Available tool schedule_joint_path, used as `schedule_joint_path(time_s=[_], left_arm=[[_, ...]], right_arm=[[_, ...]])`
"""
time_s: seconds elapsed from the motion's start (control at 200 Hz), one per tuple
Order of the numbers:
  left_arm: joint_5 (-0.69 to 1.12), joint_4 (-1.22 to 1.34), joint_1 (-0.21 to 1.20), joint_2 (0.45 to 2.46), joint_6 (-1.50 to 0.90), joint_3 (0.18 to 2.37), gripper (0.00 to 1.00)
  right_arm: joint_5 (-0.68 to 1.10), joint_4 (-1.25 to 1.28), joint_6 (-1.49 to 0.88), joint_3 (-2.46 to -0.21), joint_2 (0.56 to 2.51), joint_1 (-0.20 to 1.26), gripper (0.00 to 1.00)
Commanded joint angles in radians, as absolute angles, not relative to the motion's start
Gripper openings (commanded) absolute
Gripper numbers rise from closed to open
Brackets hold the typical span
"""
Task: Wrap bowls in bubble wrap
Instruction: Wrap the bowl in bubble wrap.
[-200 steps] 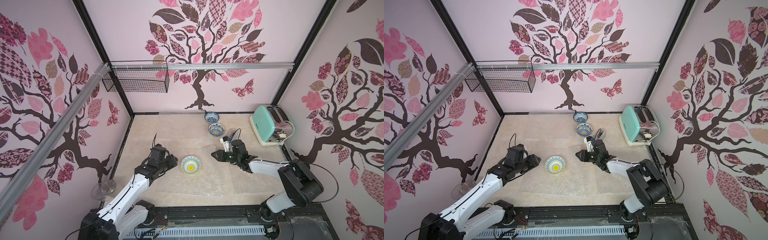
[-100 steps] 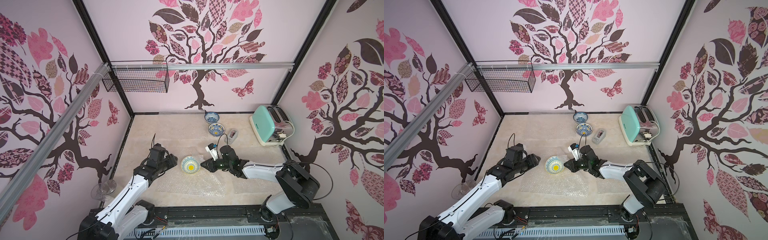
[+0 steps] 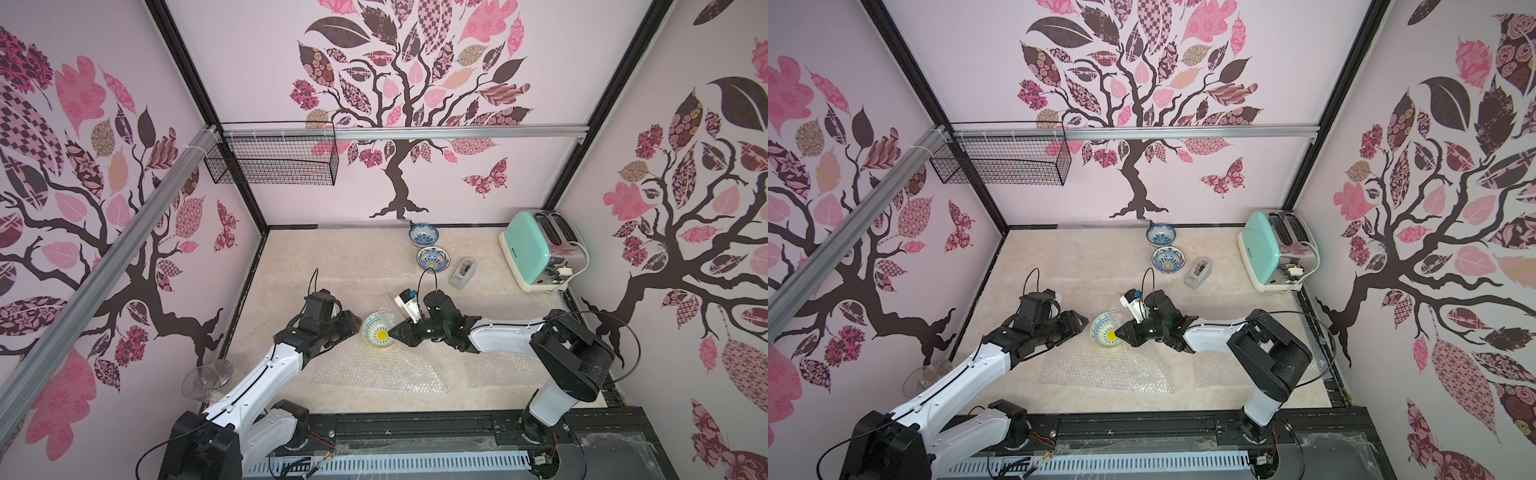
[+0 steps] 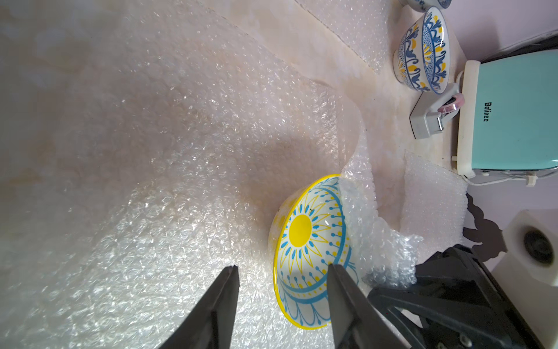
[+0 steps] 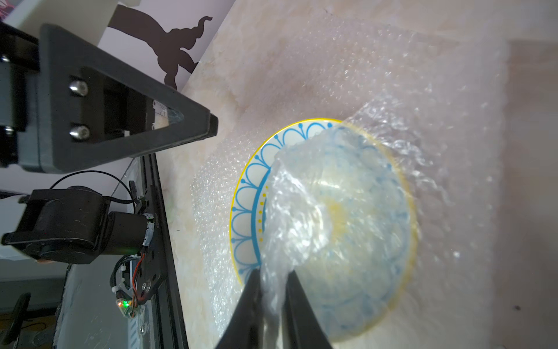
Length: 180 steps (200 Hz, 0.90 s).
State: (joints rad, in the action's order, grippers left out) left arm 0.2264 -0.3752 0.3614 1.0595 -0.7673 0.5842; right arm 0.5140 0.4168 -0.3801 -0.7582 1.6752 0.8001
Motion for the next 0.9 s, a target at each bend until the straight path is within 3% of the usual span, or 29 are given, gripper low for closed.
schedule_joint_path(time_s=[0.0, 0.22, 0.47, 0.64, 0.895], left_arm=[[0.262, -0.328, 0.359, 1.066, -0.769, 0.565, 0.52], [0.27, -0.307, 0.359, 1.068, -0.776, 0.548, 0.53], [0.265, -0.295, 0.359, 1.047, -0.79, 0.555, 0.64], [0.345, -0.257, 0.358, 1.136, -0.765, 0.599, 0.71], [0.365, -0.233, 0.385, 1.249, -0.754, 0.6, 0.73]], right_arm=[[0.528, 0.364, -0.339, -0.81, 1.697, 0.821, 0.16], [0.479, 0.261, -0.264, -0.868, 1.745, 0.864, 0.18], [0.474, 0.247, -0.25, -0.883, 1.774, 0.867, 0.21], [0.483, 0.242, -0.249, -0.888, 1.786, 0.869, 0.26], [0.488, 0.241, -0.245, -0.888, 1.781, 0.871, 0.32]])
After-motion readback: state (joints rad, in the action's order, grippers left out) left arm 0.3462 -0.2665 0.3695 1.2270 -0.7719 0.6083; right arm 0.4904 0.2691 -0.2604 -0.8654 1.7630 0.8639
